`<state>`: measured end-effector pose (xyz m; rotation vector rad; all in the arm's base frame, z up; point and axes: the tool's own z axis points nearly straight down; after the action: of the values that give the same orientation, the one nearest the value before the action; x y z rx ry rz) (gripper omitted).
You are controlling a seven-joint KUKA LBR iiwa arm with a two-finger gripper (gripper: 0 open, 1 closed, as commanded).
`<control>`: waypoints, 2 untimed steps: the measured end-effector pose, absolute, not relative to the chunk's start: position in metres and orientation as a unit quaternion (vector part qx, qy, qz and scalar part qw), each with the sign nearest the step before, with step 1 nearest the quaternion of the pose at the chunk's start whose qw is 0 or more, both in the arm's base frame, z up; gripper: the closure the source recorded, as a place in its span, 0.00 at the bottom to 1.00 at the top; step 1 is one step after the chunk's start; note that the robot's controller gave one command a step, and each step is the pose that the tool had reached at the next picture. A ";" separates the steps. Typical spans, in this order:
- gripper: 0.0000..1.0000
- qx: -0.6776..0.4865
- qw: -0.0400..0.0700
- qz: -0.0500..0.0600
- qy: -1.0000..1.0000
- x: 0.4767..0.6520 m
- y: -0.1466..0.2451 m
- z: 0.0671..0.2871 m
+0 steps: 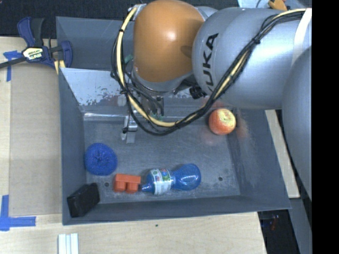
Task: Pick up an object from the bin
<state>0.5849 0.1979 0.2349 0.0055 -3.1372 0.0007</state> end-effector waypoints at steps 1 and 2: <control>0.00 0.000 -0.002 -0.001 -1.000 0.586 0.197 0.240; 0.00 -0.013 -0.003 -0.001 -1.000 0.574 0.224 0.140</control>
Offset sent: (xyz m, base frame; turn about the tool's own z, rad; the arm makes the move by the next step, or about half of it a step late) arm -0.0221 0.0438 -0.1649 0.0485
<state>0.5735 0.2236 0.1399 -0.0411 -3.1473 -0.0043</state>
